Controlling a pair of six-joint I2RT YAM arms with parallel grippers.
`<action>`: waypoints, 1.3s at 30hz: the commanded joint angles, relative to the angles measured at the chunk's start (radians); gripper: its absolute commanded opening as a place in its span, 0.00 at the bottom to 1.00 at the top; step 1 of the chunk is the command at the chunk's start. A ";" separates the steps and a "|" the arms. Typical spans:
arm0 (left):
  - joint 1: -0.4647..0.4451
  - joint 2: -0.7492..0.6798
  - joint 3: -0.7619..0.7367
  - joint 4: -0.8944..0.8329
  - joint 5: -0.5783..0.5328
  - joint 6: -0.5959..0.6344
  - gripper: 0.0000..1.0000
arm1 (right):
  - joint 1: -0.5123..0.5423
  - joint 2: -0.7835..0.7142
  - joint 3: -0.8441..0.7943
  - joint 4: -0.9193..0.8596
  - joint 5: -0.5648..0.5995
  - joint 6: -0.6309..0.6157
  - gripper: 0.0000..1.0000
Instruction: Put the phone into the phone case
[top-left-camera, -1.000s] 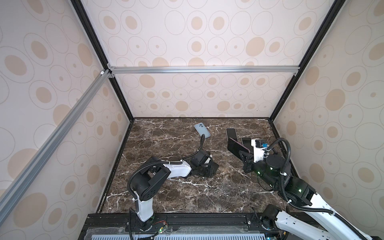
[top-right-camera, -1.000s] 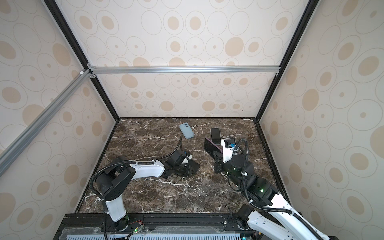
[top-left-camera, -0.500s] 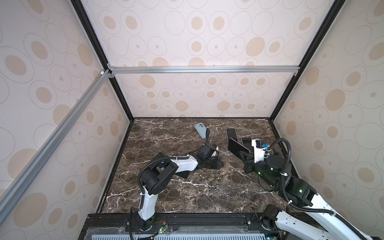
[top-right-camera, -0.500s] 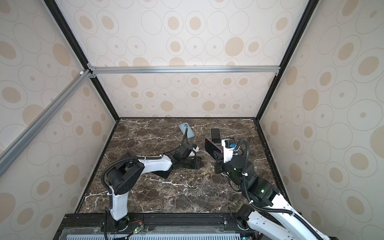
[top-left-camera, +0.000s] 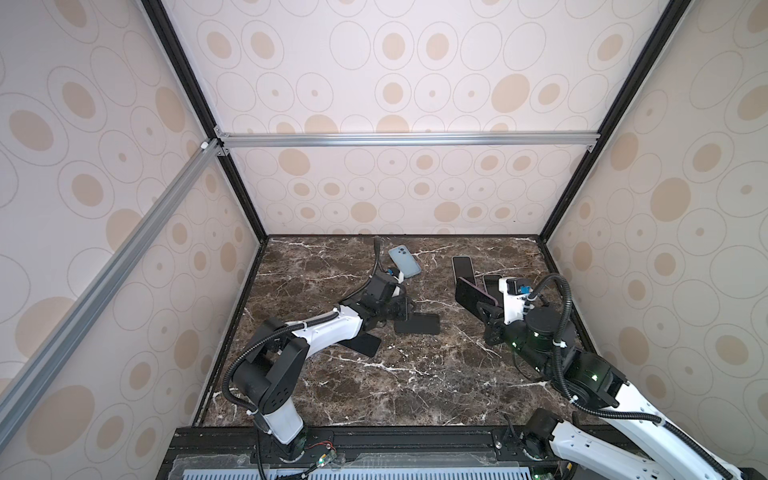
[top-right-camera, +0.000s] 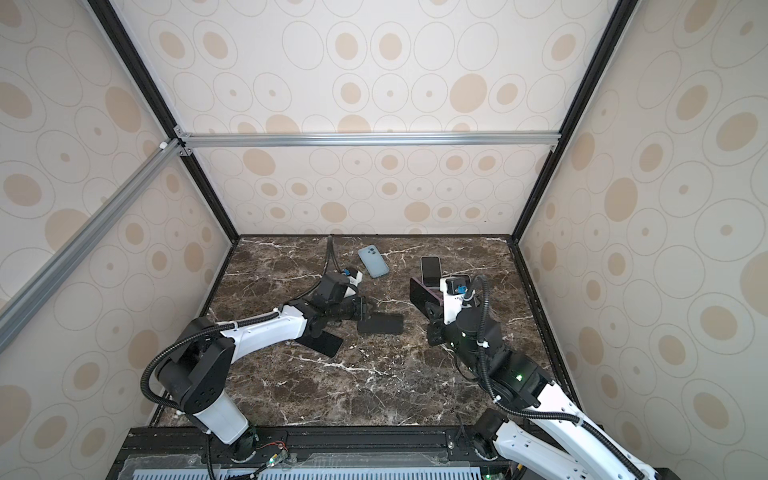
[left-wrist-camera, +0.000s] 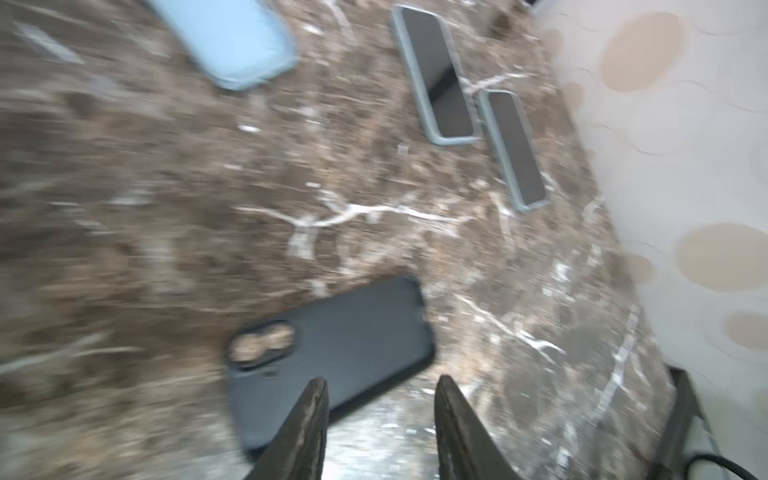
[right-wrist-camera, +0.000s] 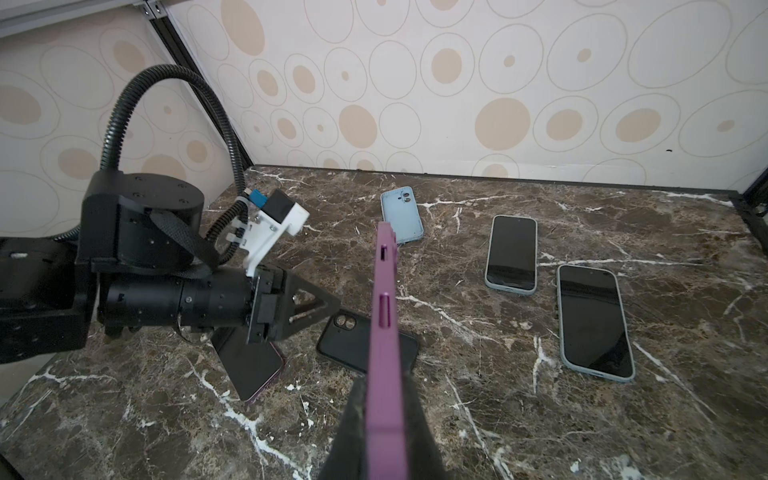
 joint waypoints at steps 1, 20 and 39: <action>0.042 0.023 -0.012 -0.084 -0.060 0.095 0.40 | -0.001 0.021 0.045 0.068 -0.021 0.026 0.00; 0.024 0.196 0.051 -0.181 -0.006 0.169 0.26 | -0.002 -0.001 0.029 0.039 0.000 0.030 0.00; -0.096 0.153 -0.060 -0.179 -0.017 0.078 0.14 | -0.001 -0.007 0.000 0.031 0.008 0.036 0.00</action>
